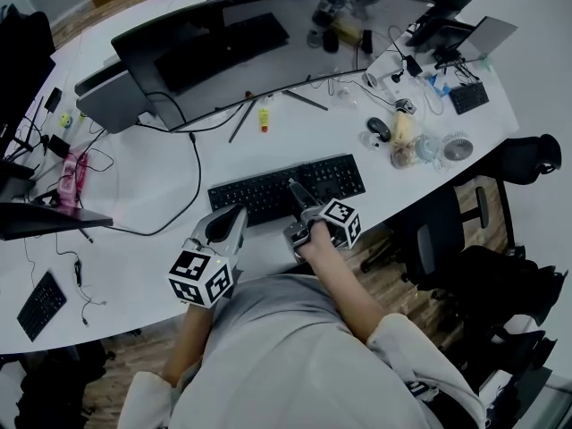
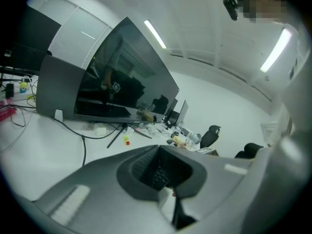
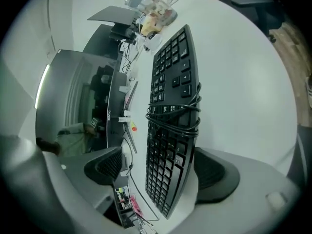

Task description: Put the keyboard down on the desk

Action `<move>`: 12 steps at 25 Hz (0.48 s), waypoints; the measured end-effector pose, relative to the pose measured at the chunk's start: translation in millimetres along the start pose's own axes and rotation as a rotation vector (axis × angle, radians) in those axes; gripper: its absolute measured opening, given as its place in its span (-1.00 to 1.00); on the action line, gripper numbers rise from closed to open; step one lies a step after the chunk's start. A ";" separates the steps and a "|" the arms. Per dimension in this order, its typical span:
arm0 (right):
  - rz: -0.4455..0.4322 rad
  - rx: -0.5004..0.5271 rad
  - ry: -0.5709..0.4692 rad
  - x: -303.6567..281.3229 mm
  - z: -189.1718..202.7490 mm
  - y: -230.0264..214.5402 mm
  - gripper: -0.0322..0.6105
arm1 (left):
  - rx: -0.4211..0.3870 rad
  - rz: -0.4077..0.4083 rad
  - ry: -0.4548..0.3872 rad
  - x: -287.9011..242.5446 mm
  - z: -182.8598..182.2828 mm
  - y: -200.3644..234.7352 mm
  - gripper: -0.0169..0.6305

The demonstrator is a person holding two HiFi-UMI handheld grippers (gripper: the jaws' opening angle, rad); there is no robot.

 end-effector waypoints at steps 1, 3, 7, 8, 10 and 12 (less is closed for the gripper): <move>-0.001 -0.006 0.000 1.5 0.7 -3.0 0.50 | 0.000 0.003 0.000 0.0 0.1 -0.8 -0.95; -0.004 -0.007 0.019 3.3 3.9 -9.9 0.49 | 0.001 0.009 0.000 -0.3 0.6 -2.1 -0.95; -0.034 -0.002 0.082 9.4 15.7 -22.6 0.05 | -0.007 0.020 0.004 -0.3 2.8 -5.4 -0.95; -0.042 -0.002 0.085 11.2 17.1 -24.5 -0.03 | -0.009 0.022 0.004 -0.2 3.1 -7.0 -0.95; -0.055 0.001 0.097 13.2 17.9 -28.2 -0.11 | -0.015 0.028 0.005 -0.5 3.7 -11.0 -0.95; -0.075 0.004 0.120 13.5 19.2 -30.9 -0.15 | -0.024 0.032 0.006 -0.5 4.6 -15.0 -0.95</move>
Point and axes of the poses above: the fingertips, and each gripper's own axes: x backward along the fingers, y to its left, z out of its underside, the point moved 6 cm from there along x, backward along the fingers, and after that the axes turned 13 degrees about y, right-handed, at the moved point
